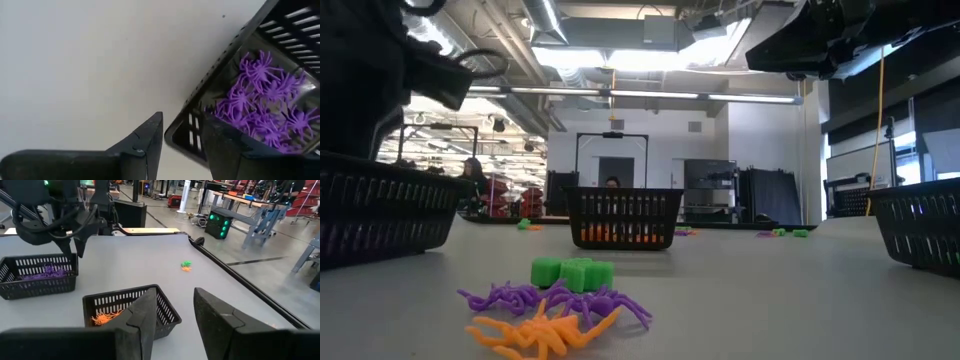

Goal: Sort Halloween decoration
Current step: Adjust the bottom left black bin, then put the green skeleton toy into the bottom right black bin

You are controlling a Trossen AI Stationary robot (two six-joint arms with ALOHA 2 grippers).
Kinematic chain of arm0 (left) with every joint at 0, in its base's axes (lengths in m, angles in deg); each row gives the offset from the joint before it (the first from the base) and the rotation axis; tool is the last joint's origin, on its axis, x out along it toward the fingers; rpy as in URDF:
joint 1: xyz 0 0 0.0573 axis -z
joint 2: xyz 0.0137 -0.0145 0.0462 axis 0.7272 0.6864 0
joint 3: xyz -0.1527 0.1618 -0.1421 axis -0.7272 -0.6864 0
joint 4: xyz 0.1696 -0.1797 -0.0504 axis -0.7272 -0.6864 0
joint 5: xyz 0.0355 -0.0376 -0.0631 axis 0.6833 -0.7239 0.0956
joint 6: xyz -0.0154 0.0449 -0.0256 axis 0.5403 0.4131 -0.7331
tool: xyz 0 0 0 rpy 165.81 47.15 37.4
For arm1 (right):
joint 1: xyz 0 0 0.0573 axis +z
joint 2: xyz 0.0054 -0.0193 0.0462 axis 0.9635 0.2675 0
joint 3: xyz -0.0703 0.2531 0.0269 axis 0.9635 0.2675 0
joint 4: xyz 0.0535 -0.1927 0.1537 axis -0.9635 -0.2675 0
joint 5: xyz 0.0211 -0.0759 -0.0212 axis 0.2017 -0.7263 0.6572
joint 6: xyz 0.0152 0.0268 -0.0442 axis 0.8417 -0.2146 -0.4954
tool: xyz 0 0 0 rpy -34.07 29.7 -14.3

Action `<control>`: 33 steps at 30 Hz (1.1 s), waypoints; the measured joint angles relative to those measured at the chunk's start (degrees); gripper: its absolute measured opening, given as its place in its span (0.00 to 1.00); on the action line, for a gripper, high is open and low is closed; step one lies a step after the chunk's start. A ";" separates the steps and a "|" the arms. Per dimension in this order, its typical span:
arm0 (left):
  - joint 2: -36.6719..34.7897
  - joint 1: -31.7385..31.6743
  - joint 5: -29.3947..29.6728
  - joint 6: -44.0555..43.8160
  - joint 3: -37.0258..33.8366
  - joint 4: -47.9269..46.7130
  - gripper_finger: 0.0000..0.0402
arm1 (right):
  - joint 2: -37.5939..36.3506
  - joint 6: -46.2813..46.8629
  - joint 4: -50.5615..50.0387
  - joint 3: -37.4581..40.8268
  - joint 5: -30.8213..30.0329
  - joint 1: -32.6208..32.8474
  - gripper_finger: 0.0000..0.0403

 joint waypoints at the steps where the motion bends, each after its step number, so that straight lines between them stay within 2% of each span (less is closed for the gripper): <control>1: 0.00 0.00 0.08 0.00 0.79 -1.48 0.30 | 0.00 0.12 -0.02 0.00 0.00 0.00 0.32; 6: 0.00 -0.03 2.97 1.66 5.33 -11.12 0.30 | 0.00 0.18 -0.02 0.00 0.33 0.00 0.32; 8: 0.00 -0.19 7.48 3.65 7.42 -14.39 0.30 | 0.00 0.18 -0.02 0.00 0.44 0.00 0.32; 11: -0.07 -1.67 18.19 8.54 9.72 -17.35 0.30 | 0.00 0.17 0.00 0.00 0.44 0.00 0.32; 13: -0.07 -5.05 21.98 12.38 10.02 -18.36 0.30 | 0.00 0.15 0.03 0.00 0.44 0.00 0.32; 17: -0.06 -16.25 24.28 26.01 9.50 -13.51 0.29 | 0.00 -0.07 0.31 0.00 0.26 0.00 0.32; 21: -0.04 -29.87 23.75 42.06 9.32 -2.44 0.27 | 0.00 -0.07 0.31 0.00 -0.17 0.00 0.32; 23: -0.04 -36.91 21.39 46.51 9.30 2.95 0.25 | 0.00 -0.07 0.31 0.00 -0.17 0.00 0.32; 28: 0.26 -53.46 12.18 47.08 9.28 12.03 0.21 | 0.00 -0.07 0.21 0.00 -0.07 0.00 0.32; 33: 2.11 -61.94 8.24 48.38 9.23 14.13 0.20 | 0.00 -0.09 -0.19 0.00 -0.05 0.00 0.32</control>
